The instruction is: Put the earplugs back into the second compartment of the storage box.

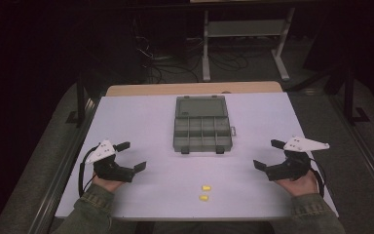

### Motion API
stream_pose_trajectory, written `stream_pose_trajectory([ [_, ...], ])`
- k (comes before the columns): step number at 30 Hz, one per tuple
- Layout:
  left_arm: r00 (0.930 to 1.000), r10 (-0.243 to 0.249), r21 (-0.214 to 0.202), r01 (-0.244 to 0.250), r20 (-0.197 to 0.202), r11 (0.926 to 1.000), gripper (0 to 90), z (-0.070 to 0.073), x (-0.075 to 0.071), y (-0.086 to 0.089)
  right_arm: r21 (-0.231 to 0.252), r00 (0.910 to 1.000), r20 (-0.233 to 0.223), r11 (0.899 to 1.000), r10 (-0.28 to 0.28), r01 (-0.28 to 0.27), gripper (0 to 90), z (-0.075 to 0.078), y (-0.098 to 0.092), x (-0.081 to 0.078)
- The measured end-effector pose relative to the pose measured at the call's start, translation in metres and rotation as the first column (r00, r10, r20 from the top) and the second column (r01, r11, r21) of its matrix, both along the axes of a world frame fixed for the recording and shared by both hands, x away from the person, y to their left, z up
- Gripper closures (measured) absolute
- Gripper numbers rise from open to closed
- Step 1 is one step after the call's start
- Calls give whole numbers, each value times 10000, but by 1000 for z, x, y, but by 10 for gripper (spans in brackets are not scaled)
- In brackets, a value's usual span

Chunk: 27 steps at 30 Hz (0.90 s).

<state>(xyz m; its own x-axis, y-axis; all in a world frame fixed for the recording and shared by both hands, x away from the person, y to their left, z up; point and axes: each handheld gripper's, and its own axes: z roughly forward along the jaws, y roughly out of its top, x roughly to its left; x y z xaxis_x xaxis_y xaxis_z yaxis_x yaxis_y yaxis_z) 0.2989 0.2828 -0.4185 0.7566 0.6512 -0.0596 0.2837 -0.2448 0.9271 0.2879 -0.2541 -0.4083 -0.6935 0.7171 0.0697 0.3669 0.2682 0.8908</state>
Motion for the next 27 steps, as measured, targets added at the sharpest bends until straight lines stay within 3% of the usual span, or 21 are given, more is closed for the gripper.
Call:
stream_pose_trajectory([
  [15, 10000, -48, 76, 48, 34, 10000, 0, 0, -3, 0, 92, 9998, -45, 9998, 168, -168, 0, 0, 2, 0],
  [27, 9999, -121, 190, 121, 18, 9997, 0, -2, -3, -1, -445, 9955, -382, 9951, 866, -882, 0, 9, 25, -1],
])
